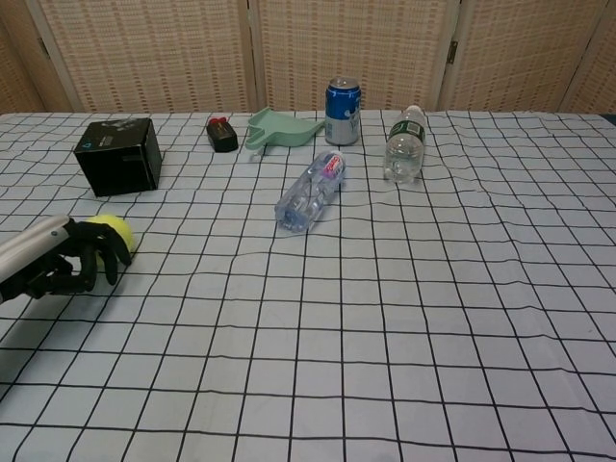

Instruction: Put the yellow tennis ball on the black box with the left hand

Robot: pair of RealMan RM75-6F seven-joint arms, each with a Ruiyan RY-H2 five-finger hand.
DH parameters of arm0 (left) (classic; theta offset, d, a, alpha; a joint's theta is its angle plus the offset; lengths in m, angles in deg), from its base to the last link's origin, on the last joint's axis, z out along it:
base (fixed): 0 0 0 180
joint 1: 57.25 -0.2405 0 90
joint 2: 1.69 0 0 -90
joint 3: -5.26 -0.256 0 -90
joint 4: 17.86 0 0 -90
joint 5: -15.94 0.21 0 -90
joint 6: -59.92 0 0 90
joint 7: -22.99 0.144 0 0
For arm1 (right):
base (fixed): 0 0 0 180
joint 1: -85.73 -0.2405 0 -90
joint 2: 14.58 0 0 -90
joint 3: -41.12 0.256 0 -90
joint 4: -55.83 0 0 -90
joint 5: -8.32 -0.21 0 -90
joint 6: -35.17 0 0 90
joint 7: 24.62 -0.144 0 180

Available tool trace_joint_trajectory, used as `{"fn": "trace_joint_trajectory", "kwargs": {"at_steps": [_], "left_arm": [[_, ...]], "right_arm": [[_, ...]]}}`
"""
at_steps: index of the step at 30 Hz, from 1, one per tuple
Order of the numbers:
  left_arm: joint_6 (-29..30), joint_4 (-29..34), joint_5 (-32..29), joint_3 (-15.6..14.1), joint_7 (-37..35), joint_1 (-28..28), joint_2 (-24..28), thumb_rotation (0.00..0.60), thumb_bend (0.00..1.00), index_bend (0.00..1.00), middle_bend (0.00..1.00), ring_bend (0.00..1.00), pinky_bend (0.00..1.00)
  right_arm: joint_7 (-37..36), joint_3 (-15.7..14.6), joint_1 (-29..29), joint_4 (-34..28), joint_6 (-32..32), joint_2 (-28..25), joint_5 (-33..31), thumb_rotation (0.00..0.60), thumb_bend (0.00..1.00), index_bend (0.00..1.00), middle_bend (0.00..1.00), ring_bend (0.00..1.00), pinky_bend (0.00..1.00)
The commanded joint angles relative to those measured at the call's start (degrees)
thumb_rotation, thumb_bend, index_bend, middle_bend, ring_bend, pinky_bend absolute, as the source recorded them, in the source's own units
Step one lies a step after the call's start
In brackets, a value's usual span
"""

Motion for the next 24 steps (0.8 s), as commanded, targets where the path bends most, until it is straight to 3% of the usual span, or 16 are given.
{"fn": "trace_joint_trajectory", "kwargs": {"at_steps": [1, 24], "left_arm": [[-0.42, -0.40, -0.49, 0.25, 0.30, 0.38, -0.31, 0.600, 0.85, 0.46, 0.52, 0.57, 0.89], [-2.84, -8.17, -1.33, 1.06, 4.55, 4.42, -2.57, 0.600, 0.86, 0.46, 0.52, 0.57, 0.88]], "right_arm": [[0.01, 0.01, 0.00, 0.01, 0.00, 0.01, -0.02, 0.600, 0.27, 0.07, 0.03, 0.00, 0.15], [0.07, -0.06, -0.15, 0.08, 0.58, 0.02, -0.29, 0.600, 0.27, 0.07, 0.03, 0.00, 0.15]]}}
